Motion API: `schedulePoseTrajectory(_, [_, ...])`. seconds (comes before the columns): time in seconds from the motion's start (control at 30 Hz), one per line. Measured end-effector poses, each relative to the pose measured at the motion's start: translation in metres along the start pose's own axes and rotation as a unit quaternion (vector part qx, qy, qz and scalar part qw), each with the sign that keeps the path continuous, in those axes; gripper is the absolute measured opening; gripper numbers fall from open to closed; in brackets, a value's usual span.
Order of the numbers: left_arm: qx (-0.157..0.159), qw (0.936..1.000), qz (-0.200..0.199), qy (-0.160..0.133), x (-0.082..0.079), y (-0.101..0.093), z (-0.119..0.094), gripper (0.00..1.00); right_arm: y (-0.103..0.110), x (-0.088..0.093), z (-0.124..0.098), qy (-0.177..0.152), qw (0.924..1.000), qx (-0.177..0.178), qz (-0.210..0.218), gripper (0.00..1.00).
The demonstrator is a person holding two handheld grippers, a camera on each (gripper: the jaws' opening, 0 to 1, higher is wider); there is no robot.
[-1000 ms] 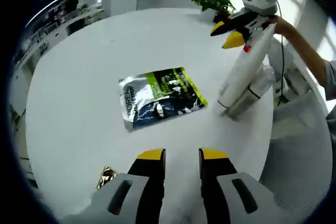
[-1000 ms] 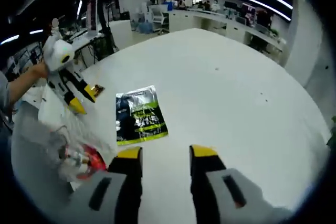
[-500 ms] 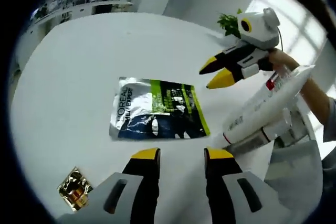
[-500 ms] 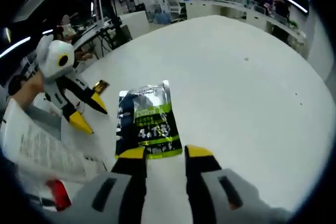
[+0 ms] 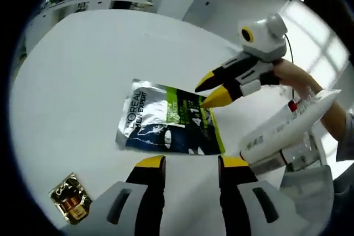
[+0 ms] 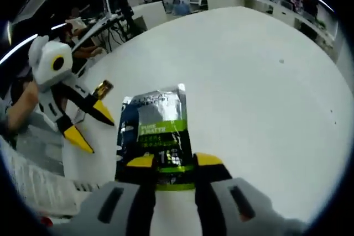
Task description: Arrange the skincare products in the storage area until every visible bottle or jar stands upright without overlapping.
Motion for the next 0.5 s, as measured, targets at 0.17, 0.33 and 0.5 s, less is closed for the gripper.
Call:
schedulePoseTrajectory(0.17, [-0.005,1.0,0.001,-0.001,-0.002,0.003,0.001,0.36,-0.001,-0.005,0.009,0.013,0.9999,0.001,-0.006,0.26])
schedulePoseTrajectory(0.33, [0.002,0.9999,-0.011,0.002,-0.001,0.01,0.006,0.36,-0.001,-0.007,0.012,0.011,0.9999,-0.008,-0.001,0.23])
schedulePoseTrajectory(0.5, [0.013,0.9996,-0.024,-0.007,0.0,0.002,0.01,0.35,0.006,0.001,0.01,0.02,0.9995,-0.021,0.007,0.15])
Point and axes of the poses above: the point that each gripper's makers call its tool centre point, and the gripper's own axes: z roughly forward along the fingers, y roughly to its left, x roughly out of its underside, the point moved 7 cm from there along -z, roughly backward along the fingers, and after that the axes turned 13 degrees about y, right-handed, at the moved point
